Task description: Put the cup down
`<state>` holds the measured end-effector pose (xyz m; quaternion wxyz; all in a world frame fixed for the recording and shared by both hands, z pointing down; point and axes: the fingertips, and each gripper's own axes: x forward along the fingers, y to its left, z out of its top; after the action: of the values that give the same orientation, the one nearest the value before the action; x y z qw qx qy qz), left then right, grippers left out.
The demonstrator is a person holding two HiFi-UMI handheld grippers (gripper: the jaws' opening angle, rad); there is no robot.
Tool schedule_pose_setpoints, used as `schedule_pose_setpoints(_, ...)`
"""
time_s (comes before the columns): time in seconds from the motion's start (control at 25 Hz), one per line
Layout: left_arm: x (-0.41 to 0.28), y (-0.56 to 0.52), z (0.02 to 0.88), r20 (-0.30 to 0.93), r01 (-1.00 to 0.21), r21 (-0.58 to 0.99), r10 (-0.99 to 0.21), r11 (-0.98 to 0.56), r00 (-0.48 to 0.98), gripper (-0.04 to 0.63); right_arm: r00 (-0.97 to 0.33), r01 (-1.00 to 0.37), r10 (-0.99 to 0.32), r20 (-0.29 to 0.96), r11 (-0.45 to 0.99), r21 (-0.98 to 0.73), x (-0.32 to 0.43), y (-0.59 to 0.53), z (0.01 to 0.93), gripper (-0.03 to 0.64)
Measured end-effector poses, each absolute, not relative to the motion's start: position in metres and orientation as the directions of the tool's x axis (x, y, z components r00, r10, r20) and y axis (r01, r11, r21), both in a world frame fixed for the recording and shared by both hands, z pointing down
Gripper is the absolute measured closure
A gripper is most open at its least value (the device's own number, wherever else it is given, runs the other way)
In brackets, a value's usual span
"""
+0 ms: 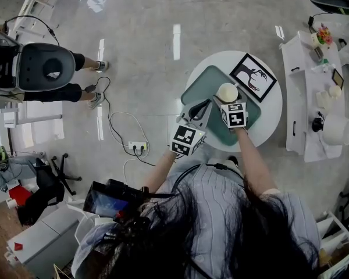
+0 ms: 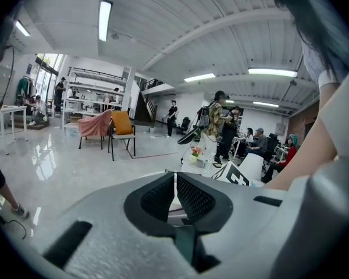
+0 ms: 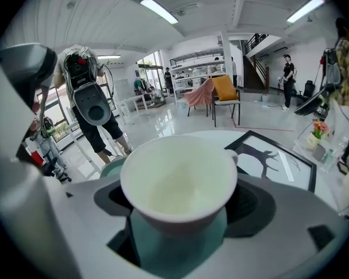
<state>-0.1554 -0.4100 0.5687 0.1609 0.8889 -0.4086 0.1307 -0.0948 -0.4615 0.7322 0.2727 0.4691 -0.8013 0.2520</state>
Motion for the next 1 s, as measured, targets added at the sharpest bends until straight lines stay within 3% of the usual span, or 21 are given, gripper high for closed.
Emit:
schedule_pose_setpoints(0.44, -0.157, -0.41, 0.568, 0.362, -0.769, 0.183, -0.686, -0.612, 0.631, 0.572, -0.41, -0.892, -0.612, 0.677, 0.423, -0.158, -0.096, -0.459, 0.733, 0.212)
schedule_pose_setpoints(1.0, -0.161, -0.403, 0.573, 0.364, -0.777, 0.191, -0.692, -0.599, 0.623, 0.572, -0.38, -0.858, -0.576, 0.723, 0.512, -0.043, -0.102, -0.449, 0.73, 0.21)
